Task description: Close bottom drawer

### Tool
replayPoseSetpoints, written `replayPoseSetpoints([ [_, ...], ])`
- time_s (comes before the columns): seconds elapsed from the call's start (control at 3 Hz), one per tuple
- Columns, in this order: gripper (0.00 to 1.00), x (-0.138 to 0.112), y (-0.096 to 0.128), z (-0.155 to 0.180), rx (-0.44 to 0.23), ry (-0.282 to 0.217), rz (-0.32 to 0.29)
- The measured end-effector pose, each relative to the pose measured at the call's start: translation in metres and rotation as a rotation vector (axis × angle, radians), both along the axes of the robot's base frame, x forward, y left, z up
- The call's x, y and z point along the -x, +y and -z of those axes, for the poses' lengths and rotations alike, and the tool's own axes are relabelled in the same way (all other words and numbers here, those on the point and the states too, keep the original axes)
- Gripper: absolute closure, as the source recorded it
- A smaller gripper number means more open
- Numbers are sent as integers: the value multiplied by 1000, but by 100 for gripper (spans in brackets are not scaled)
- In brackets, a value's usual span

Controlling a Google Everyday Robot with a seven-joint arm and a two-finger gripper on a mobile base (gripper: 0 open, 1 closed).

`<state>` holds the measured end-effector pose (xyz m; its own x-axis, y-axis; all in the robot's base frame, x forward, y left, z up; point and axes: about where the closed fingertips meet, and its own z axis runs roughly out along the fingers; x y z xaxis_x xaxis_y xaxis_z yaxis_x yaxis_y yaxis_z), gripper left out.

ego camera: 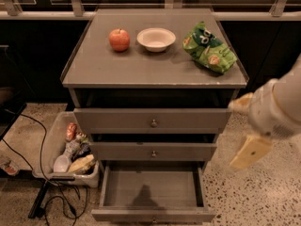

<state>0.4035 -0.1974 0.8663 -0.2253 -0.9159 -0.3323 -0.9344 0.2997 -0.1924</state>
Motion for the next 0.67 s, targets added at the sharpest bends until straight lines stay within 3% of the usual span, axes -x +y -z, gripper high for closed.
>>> replayPoseSetpoints([
  [0.67, 65, 13, -1, 127, -67, 20, -12],
])
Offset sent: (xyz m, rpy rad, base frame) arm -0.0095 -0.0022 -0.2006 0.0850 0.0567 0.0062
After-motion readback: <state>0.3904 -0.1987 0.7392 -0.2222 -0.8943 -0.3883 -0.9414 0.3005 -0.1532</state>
